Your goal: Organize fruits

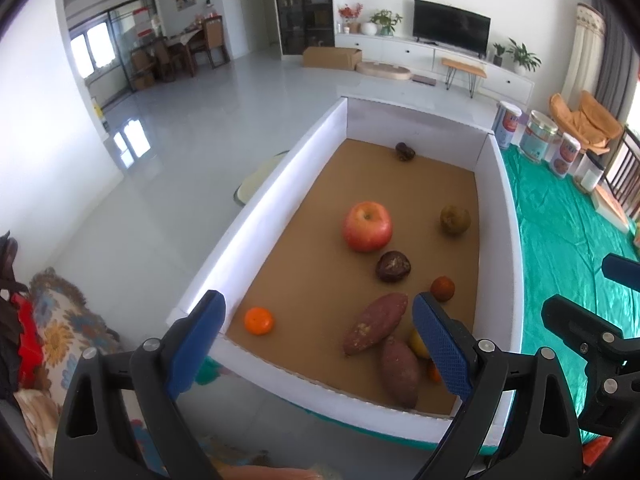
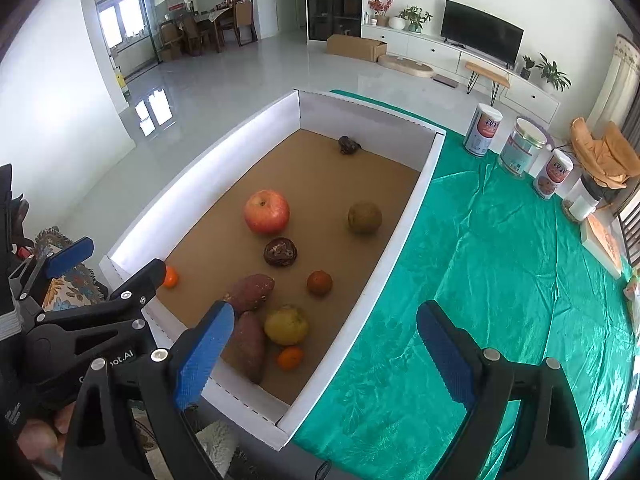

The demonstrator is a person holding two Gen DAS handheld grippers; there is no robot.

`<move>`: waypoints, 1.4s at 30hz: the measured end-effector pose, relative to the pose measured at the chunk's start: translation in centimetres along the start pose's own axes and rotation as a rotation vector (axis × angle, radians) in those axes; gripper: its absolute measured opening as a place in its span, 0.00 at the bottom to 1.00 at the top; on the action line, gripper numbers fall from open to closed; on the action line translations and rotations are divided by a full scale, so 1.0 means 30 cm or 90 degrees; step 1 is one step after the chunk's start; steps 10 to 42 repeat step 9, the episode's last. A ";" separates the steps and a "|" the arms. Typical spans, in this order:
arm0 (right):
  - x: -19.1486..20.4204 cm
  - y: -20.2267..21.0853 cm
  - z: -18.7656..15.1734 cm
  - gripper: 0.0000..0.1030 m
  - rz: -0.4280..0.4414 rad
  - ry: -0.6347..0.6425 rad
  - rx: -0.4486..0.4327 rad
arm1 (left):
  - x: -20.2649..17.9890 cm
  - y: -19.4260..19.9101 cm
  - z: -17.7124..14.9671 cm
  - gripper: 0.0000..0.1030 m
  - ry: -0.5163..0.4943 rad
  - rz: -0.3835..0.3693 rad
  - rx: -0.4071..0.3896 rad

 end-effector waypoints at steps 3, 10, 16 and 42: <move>0.006 -0.005 0.002 0.90 -0.001 0.002 0.001 | 0.001 -0.003 -0.001 0.93 0.002 -0.007 0.002; 0.014 -0.019 0.002 0.90 0.002 0.000 0.006 | 0.007 0.007 -0.002 0.93 0.010 -0.036 -0.007; 0.014 -0.019 0.002 0.90 0.002 0.000 0.006 | 0.007 0.007 -0.002 0.93 0.010 -0.036 -0.007; 0.014 -0.019 0.002 0.90 0.002 0.000 0.006 | 0.007 0.007 -0.002 0.93 0.010 -0.036 -0.007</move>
Point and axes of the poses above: each gripper's, at about its wrist camera, not at the fingertips, and y roughly against the way its jaws point, x to its left, z to its top, the point moved 5 cm from there along -y, roughly the way its jaws point, and after that the axes turned 7 degrees about -z, right-handed, at the moved point
